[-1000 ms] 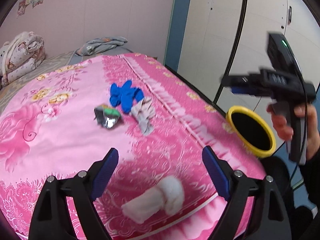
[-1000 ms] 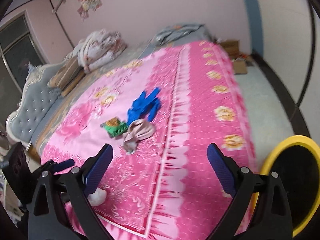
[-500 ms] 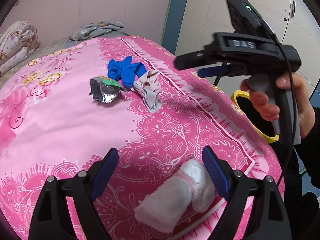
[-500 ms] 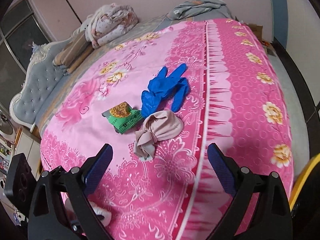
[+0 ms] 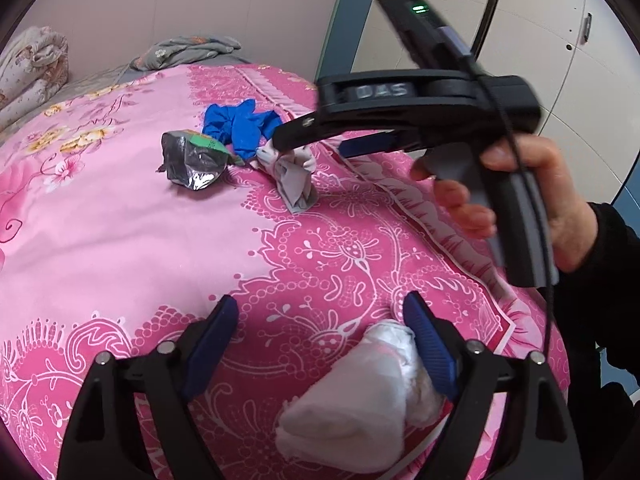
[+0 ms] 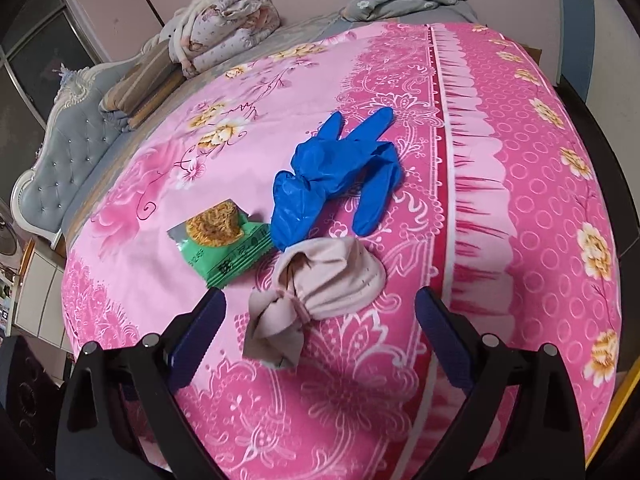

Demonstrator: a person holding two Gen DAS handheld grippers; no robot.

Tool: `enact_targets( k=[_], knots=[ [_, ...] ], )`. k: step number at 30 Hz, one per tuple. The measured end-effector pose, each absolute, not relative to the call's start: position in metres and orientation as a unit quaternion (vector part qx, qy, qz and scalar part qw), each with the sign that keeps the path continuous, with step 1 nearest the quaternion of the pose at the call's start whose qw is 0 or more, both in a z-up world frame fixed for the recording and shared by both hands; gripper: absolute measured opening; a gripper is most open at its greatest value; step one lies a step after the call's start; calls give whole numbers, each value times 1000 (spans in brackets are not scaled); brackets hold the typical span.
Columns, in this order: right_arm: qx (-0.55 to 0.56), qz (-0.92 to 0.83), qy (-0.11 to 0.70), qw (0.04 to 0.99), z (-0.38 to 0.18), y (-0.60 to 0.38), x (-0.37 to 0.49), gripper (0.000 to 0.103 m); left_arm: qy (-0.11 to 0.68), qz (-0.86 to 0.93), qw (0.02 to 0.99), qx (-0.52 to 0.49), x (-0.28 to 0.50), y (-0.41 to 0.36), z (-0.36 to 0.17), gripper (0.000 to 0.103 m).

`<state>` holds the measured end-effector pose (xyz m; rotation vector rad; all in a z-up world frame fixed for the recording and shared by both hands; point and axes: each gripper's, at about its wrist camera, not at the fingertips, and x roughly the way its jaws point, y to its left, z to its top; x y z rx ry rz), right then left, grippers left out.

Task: Collect trash
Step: 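Grasp the beige cloth with the right tool while the left tool grasps the white tissue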

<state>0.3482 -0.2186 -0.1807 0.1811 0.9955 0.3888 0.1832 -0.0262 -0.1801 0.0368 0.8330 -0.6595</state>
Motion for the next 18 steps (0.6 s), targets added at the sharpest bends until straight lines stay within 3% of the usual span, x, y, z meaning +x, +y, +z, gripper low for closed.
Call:
enact_targets(
  k=[10,18],
  knots=[
    [84,179,475,857,-196,-212,357,66,390,-341,855,24,172,-37,-178,35],
    [97,185,475,855,-196,-216,351,42,381,-339,860,29,165,-40,-175,25]
  ],
)
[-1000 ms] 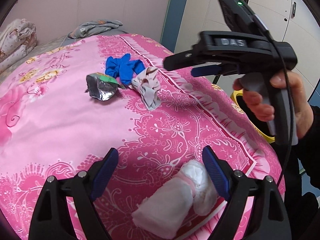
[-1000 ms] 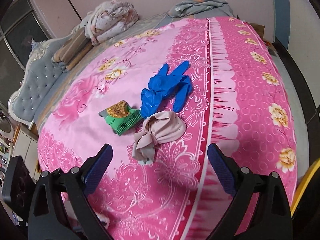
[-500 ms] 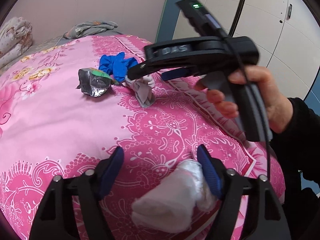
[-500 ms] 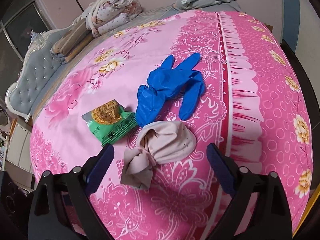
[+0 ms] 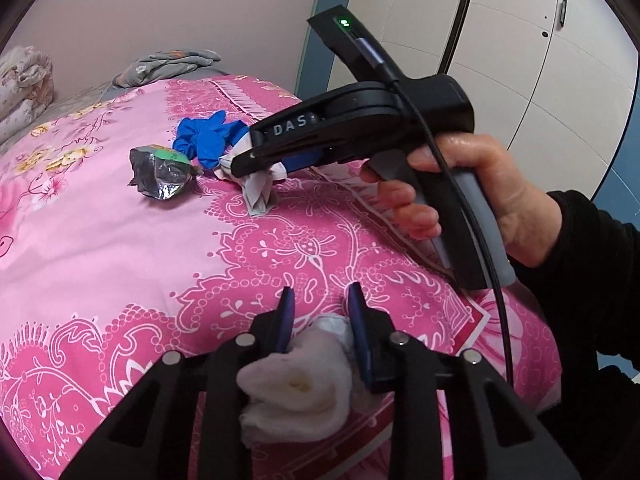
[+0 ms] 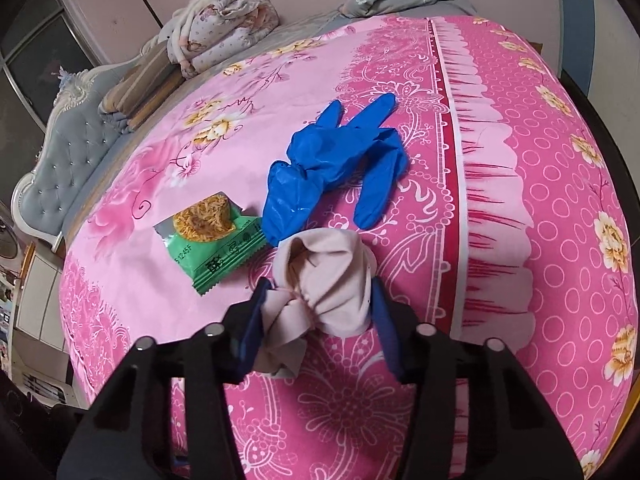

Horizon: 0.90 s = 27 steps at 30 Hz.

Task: Collect trash
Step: 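Grasp the beige cloth with the right tool while the left tool grasps the white tissue, then carry the beige cloth and white tissue over the yellow-rimmed bin with both tools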

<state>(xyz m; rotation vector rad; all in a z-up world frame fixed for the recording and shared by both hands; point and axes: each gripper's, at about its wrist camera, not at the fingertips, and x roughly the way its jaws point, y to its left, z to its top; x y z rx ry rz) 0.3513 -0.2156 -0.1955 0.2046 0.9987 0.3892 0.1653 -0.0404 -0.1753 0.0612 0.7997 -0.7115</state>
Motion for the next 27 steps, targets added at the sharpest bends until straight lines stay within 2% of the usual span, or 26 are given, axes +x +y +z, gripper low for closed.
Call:
enact_targets(
  k=[6,15,27],
  knots=[
    [102,184,466,859,-186,-220,342,36,378,-334,863,33,162,-40,-171,23],
    [113,175,445,871,-162,-237,319,35,372,-309,875,16,150,-26,-156,22],
    [152,155,408,887,-119,-286,268,36,323,-271,907,17,126,-38,-95,22]
  ],
)
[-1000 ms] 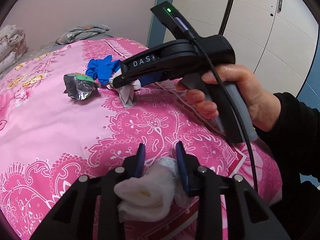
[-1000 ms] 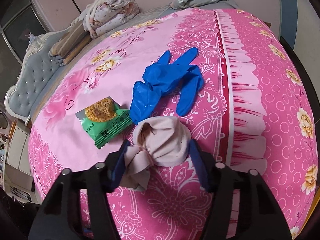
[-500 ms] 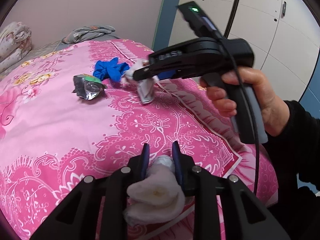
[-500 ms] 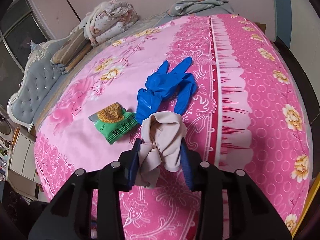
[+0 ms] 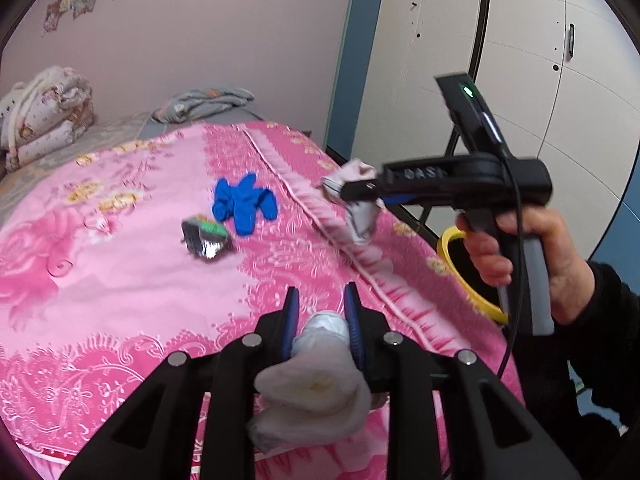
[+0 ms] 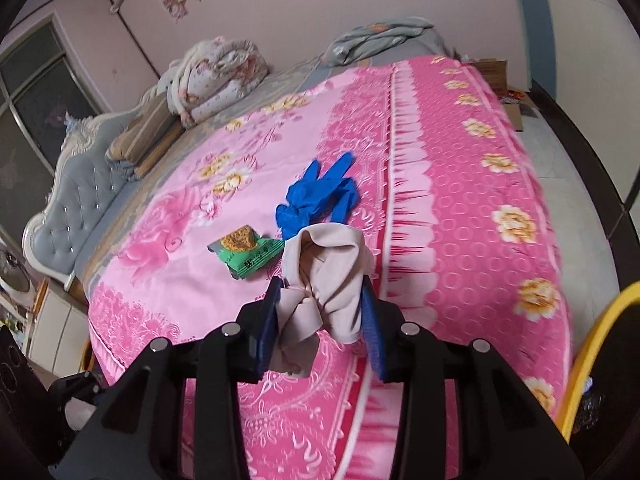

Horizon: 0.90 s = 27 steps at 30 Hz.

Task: Collect trash
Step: 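Carry the beige cloth and white tissue over the yellow-rimmed bin with both tools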

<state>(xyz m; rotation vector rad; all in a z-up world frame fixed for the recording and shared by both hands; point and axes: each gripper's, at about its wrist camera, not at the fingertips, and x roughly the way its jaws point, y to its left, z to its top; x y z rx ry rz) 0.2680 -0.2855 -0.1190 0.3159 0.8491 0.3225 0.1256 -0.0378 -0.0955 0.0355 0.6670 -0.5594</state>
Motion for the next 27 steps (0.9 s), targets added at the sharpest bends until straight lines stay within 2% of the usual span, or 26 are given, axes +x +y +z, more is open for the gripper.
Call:
enact_targets(
  k=[15,27],
  knots=[
    [182,103,328,921,-59,-373,197,36,264,-295,918,30,106,-97,-35,22],
    [212,39,276,937,-24,-457,163,36,238,-319,916,50,114,-151,-8,22]
  ],
)
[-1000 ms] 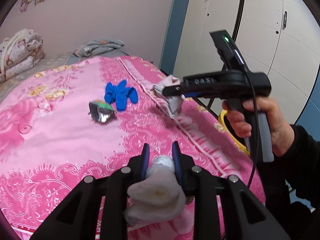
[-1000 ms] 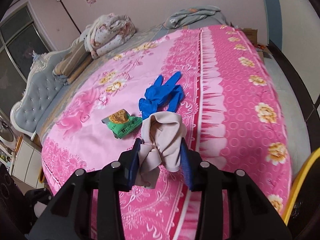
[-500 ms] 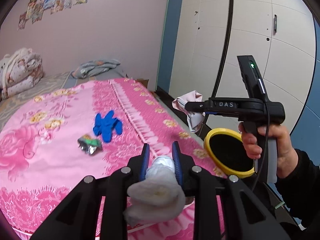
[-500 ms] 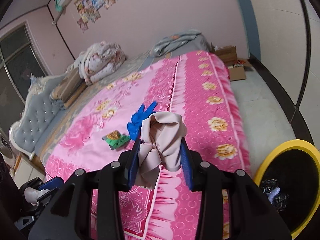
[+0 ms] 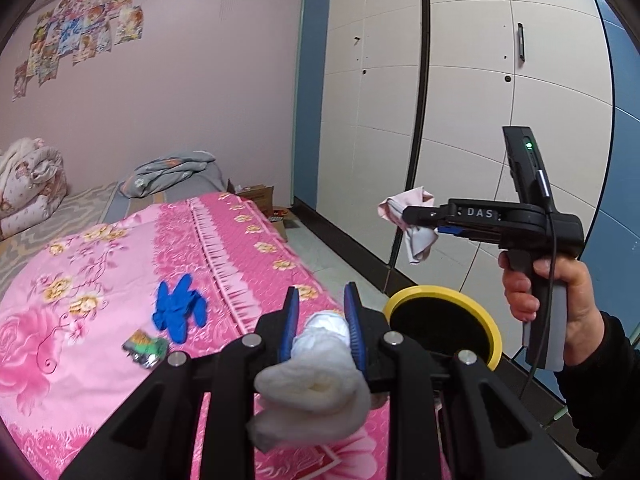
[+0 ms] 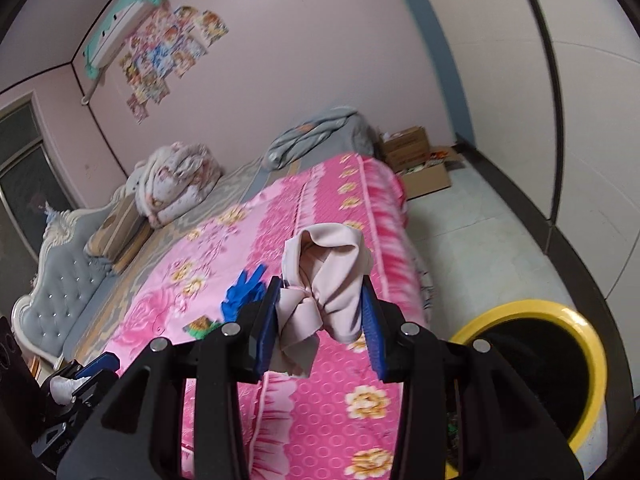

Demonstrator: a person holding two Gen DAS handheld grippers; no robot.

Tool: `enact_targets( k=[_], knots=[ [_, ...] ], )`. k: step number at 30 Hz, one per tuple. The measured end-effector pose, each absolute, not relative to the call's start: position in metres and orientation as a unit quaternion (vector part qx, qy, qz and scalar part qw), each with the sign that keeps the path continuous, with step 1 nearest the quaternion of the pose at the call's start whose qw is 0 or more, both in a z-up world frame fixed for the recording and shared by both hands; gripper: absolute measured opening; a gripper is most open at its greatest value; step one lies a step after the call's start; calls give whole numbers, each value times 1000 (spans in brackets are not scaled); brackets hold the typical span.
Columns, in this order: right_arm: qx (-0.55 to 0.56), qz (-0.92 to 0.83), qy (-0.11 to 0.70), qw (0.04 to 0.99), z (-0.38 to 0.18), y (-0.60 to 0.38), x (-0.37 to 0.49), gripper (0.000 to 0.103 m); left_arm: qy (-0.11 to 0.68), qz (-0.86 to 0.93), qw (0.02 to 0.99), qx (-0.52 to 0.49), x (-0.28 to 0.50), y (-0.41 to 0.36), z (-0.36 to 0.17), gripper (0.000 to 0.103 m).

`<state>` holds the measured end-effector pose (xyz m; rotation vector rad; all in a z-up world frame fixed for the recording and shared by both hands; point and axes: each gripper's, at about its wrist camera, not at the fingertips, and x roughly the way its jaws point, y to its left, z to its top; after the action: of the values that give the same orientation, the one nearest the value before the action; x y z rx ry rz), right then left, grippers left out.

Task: Collect trash
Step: 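Carry the beige cloth and white tissue over the yellow-rimmed bin with both tools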

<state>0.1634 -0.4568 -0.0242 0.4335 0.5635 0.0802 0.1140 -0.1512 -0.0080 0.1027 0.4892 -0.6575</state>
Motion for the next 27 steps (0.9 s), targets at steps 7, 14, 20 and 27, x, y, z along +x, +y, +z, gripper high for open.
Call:
enact_targets(
  k=[7,14,20,27],
  knots=[
    [219,1,251,943,-5,-497,142,36,226,-339,911,59,120,-187,6,22],
    [219,-33,230,948,14,-528,120,36,212,-353,910,55,130,-220,26,22],
    [218,-62,214,950,23,-548,99,36,206,-362,907,63,141,-254,31,22],
    [231,-103,221,942,1,-578,83,37,225,-382,893,74,155,-299,4,22]
  ],
)
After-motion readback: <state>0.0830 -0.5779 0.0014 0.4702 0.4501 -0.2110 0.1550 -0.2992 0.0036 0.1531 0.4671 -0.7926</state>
